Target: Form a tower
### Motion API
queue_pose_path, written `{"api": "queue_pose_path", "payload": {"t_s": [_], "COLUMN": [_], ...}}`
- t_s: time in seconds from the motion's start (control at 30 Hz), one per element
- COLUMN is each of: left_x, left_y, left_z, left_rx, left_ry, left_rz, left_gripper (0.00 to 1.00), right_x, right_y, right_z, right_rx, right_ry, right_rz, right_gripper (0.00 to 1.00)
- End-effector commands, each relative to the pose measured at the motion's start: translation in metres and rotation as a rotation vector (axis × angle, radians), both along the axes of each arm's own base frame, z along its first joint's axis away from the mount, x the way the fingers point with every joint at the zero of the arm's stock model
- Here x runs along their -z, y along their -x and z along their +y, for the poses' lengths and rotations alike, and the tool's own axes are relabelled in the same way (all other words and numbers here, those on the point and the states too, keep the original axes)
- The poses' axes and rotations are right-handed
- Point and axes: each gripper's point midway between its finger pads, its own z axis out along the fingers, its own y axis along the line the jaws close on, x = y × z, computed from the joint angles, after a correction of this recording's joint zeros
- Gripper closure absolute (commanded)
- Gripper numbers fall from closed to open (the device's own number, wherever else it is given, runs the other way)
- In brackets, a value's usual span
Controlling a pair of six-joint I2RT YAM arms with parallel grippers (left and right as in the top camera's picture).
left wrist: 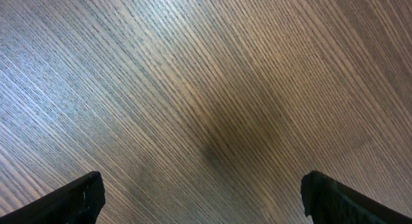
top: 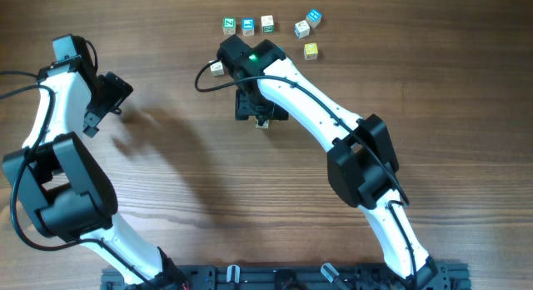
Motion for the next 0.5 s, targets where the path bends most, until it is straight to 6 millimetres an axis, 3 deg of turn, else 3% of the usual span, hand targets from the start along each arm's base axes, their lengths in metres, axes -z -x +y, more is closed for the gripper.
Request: {"api": "queue_pose_path", "payload": {"t_s": [0.0,0.13,0.23,0.47], "left_x": [-0.0116,-0.0116,-0.0116,-0.0116], "left_y": [-0.0036,-0.0036,-0.0036,-0.0036], "left_z": [0.0037,0.0038,0.0037,0.0037], "left_rx": [-0.007,-0.008,-0.007,-0.007], "left_ry": [-0.019,-0.019,-0.019,-0.019], "left_rz": [-0.029,-0.029,-0.029,-0.029], "left_gripper": [0.0,0.0,0.0,0.0], "right_x": [0.0143,0.0147,0.0148,0.0149], "right_y": [-0.0004,-0.0013,-0.0007,0.0], "right_z": [-0.0063,-0.0068,-0.0061,-0.0053], "right_rx": [0.035,0.041,0.04,0.039], "right_ry": [0.052,0.065,0.061,0.057], "right_rz": [-0.002,-0.016,-0.012,-0.008], "right_gripper": [0.28,0.33,0.46,0.66]}}
